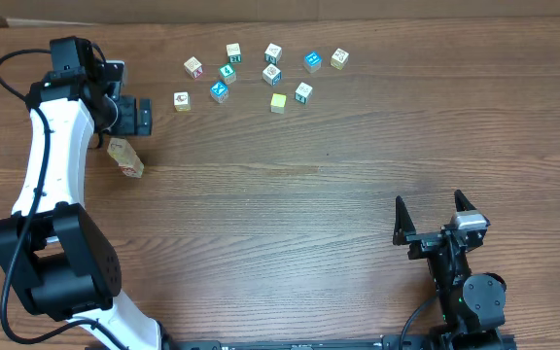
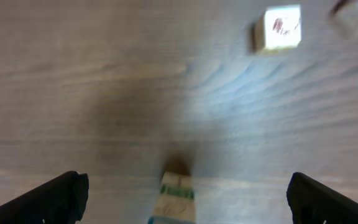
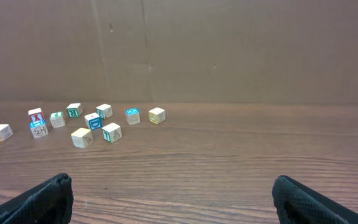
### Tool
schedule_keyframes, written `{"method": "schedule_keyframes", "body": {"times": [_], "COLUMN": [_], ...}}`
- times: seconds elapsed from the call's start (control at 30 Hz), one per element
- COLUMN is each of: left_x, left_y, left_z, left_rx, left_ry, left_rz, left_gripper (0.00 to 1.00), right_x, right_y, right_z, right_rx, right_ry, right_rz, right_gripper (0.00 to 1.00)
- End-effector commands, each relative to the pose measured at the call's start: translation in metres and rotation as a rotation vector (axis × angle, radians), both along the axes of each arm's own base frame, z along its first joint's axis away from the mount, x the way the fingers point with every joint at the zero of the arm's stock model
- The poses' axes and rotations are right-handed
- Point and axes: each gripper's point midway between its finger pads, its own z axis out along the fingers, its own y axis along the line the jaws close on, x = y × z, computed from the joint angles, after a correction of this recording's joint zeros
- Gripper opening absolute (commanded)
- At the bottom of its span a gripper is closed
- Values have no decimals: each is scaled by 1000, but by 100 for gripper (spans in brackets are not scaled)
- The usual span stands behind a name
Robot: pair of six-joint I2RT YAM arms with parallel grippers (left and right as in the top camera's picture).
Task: Form a tower
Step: 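Move the left gripper right over the block cluster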
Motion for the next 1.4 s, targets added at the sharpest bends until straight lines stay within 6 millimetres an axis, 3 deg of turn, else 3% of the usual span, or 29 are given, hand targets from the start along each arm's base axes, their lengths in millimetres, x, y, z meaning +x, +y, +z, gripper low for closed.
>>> {"method": "schedule_keyframes", "body": {"times": [0.0, 0.2, 0.73, 0.9, 1.37], "left_x": [18, 28, 23, 21, 21], "left_y": [-21, -52, -147, -157, -157], "left_z": [13, 21, 20, 20, 20], "left_rx": [-134, -229, -248, -247, -247], "left_ry": [-92, -139, -106, -103, -103], "left_rz": [-21, -90, -278, -299, -298], "left_gripper": [100, 100, 100, 100, 99], "right_x": [1, 1, 1, 1, 1], "right_y": [-1, -1, -1, -1, -1], "right_z": [-4, -4, -4, -4, -4], "right_rx": [-3, -2, -3, -3, -3], "right_ry": [5, 5, 5, 5, 5], "right_rz": [-3, -3, -3, -3, -3], "right_gripper": [100, 100, 100, 100, 100]}}
